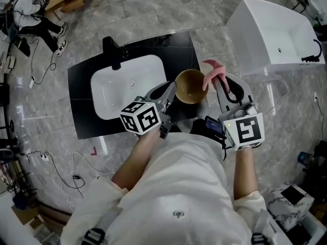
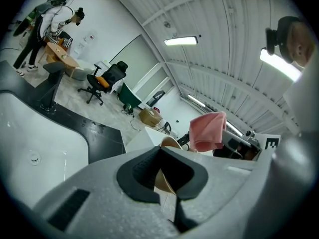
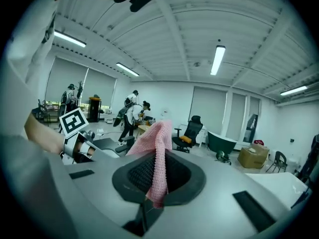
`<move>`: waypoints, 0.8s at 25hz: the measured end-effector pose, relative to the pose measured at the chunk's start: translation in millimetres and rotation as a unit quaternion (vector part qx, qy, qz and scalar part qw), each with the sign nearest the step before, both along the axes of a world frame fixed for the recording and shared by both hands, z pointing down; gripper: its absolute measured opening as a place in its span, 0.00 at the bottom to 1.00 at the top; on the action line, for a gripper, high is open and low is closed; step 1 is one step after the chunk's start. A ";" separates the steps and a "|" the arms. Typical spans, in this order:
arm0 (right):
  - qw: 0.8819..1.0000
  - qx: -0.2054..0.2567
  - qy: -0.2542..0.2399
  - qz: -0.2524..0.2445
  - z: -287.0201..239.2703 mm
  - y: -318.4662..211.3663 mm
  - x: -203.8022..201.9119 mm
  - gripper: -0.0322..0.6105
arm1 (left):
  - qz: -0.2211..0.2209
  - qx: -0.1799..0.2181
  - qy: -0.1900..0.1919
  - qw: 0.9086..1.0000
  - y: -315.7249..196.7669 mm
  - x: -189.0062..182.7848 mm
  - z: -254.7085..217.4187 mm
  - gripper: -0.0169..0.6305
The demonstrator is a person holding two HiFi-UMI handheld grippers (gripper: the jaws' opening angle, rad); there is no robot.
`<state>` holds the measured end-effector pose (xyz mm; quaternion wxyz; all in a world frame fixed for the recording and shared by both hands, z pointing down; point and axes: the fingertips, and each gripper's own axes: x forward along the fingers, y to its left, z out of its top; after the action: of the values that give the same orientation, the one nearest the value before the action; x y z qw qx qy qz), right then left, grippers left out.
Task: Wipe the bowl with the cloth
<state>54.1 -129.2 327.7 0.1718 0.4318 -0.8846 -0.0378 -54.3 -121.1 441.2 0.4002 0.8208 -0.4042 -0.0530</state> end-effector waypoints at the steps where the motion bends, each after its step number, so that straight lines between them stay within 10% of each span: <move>1: 1.000 -0.007 -0.001 0.010 2.9 -0.9 6.3 0.07 | -0.002 -0.005 -0.002 1.000 -1.3 -1.5 4.7 0.05; 20: 0.979 -0.156 -0.029 0.131 82.3 32.8 96.5 0.08 | -0.053 -0.141 -0.026 0.988 -36.3 -14.8 140.5 0.05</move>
<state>150.6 -96.3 410.0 0.2147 0.5123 -0.8203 0.1364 -69.1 -157.4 581.7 0.4978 0.7348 -0.4607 0.0051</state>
